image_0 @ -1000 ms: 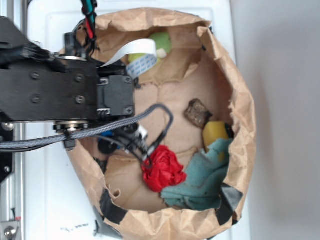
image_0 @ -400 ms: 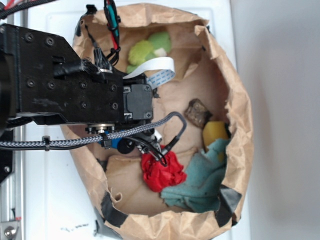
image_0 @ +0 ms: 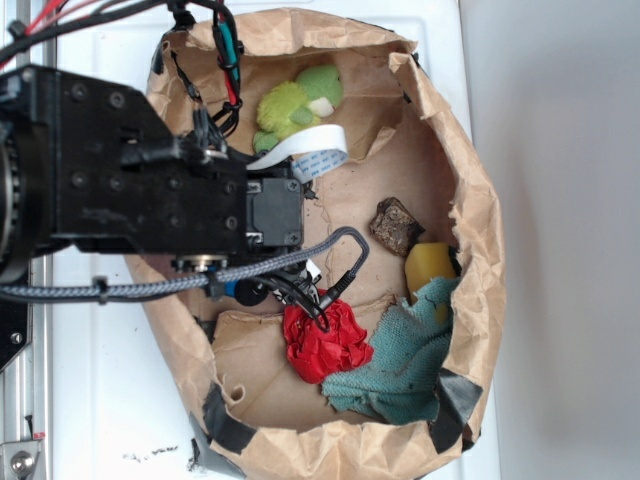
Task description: Grab the blue block.
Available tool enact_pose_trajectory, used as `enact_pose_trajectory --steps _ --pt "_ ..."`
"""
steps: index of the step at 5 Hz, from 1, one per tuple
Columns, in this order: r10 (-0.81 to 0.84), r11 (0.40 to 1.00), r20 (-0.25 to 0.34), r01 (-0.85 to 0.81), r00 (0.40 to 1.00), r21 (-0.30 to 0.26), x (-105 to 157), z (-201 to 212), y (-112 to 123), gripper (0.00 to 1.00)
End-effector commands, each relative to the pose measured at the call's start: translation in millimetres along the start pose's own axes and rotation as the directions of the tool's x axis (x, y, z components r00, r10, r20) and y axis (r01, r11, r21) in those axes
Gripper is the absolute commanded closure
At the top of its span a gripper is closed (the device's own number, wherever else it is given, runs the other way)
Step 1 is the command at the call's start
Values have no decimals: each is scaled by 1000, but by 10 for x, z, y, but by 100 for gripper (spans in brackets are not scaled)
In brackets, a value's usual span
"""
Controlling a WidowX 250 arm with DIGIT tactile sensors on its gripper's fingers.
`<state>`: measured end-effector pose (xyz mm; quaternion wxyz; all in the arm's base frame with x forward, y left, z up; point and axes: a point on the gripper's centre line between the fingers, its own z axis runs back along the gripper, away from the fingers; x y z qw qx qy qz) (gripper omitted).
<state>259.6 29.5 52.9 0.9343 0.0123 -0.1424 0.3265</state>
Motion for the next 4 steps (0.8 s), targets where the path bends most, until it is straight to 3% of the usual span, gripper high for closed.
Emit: enact_pose_trajectory --steps 1,2,4 --pt "-51 993 26 48 998 107 -55 -70 117 0" --pt "-103 982 46 95 994 162 -148 -193 195 0" --pt "-130 983 -8 130 991 133 -273 -255 111 0"
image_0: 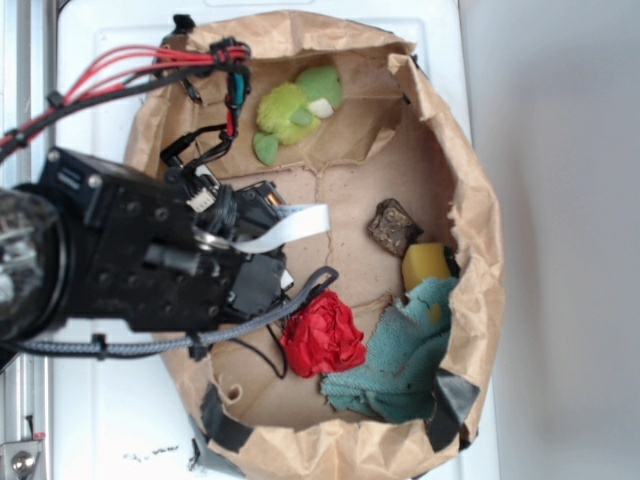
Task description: Grab the blue block.
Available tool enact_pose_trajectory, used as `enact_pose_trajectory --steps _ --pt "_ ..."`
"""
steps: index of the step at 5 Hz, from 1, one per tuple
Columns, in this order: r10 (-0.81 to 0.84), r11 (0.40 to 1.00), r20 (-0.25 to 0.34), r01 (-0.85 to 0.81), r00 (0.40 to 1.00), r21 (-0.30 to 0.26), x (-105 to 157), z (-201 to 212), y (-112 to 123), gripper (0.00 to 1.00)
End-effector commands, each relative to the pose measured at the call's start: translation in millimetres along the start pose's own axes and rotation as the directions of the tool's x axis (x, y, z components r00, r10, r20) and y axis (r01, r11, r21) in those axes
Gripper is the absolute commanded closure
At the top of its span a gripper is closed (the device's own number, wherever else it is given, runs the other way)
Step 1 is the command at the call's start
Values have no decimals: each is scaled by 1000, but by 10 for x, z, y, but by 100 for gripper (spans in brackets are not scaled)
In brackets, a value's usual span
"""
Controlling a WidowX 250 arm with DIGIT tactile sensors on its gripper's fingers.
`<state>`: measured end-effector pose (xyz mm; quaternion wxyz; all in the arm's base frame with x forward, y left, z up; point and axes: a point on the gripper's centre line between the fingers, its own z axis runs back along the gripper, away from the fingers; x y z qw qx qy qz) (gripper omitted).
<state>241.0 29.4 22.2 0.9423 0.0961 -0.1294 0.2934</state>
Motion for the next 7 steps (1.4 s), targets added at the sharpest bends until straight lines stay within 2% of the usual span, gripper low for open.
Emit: enact_pose_trajectory --steps 1,2,3,5,6,7 --pt "-41 999 -50 40 998 -31 -64 -9 -33 0" --pt "-33 999 -72 32 997 -16 -44 -9 -17 58" --pt "-22 1000 -38 21 999 -15 -41 -12 -22 100" --pt "-15 1000 37 16 999 -7 -32 -29 -35 100" --pt "-55 998 77 58 995 -31 8 23 -24 100" --pt "-141 978 183 166 973 -127 155 381 -130 100"
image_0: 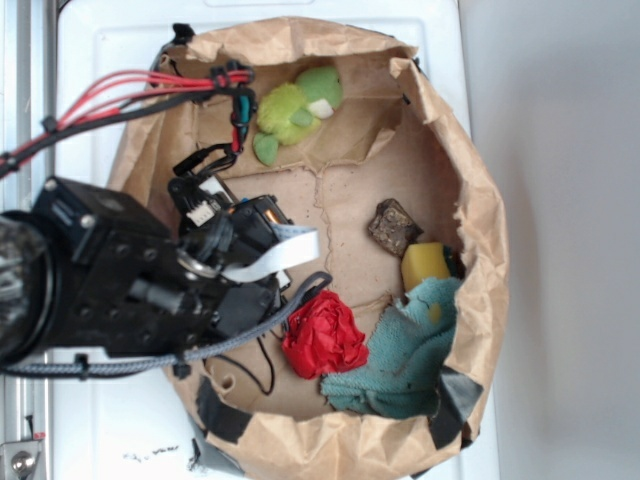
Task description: Grab the blue block.
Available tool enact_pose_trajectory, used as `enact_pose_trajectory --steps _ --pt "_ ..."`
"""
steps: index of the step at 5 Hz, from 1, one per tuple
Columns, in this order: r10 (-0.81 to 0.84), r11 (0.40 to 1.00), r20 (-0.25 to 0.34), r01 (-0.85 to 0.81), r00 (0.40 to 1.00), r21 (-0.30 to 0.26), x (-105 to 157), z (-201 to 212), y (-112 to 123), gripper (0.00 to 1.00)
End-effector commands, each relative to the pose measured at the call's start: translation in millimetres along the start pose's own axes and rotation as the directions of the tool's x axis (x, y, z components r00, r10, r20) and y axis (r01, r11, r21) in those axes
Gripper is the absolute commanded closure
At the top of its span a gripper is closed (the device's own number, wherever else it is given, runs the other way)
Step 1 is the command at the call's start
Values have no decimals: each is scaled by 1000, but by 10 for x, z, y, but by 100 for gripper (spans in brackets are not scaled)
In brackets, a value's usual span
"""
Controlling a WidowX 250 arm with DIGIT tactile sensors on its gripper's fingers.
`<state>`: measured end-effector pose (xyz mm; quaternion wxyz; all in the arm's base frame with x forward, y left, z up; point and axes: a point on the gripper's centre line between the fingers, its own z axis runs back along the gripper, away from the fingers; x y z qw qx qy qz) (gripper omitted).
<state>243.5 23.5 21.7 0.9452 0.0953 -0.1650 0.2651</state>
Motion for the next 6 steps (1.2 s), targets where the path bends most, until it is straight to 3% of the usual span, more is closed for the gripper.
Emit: enact_pose_trajectory --steps 1,2,3,4,5,6 --pt "-142 971 140 165 980 -173 412 724 -118 100" --pt "-231 961 37 234 972 -144 726 815 -131 100" --pt "-296 947 -65 284 953 -149 870 850 -86 100" --pt "-385 909 -176 341 906 -239 978 1030 82 100" --pt "-397 896 -201 332 895 -294 1058 1187 241 100" --pt "-363 917 -182 316 914 -242 1009 1095 263 0"
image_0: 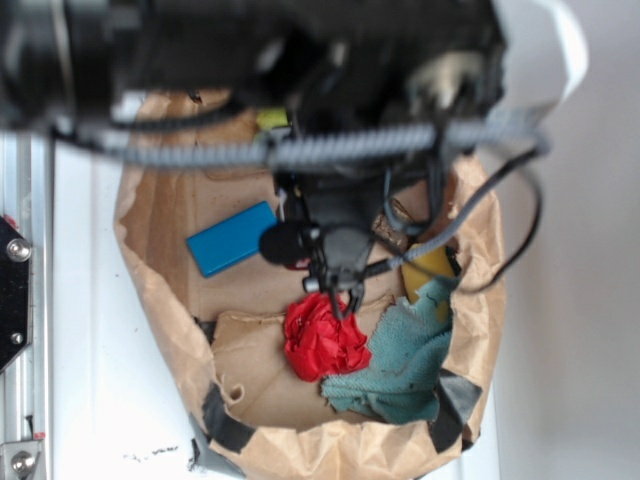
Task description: Grab the blue block.
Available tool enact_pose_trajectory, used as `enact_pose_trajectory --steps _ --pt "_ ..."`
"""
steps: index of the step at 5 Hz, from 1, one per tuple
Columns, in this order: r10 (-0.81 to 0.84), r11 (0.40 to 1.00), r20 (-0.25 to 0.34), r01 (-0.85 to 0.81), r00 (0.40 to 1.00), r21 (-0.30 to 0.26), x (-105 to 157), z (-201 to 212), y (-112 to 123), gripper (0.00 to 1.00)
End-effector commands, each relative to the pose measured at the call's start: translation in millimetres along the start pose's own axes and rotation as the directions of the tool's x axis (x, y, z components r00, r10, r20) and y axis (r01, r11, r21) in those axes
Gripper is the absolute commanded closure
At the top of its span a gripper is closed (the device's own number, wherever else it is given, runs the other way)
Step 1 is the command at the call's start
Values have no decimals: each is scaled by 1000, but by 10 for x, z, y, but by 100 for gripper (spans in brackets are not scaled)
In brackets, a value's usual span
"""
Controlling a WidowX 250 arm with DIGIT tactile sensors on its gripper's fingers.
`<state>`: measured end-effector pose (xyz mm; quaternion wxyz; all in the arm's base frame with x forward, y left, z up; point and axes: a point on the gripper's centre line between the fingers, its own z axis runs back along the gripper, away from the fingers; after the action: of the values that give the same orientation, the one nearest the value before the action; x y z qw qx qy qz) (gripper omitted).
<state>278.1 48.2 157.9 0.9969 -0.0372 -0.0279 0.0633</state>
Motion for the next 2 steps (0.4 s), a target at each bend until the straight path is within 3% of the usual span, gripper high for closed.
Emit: enact_pose_trajectory --steps 1,2 --pt "94 991 104 -103 990 83 42 -110 168 0" --pt "104 992 107 -112 989 63 -1 -234 135 0"
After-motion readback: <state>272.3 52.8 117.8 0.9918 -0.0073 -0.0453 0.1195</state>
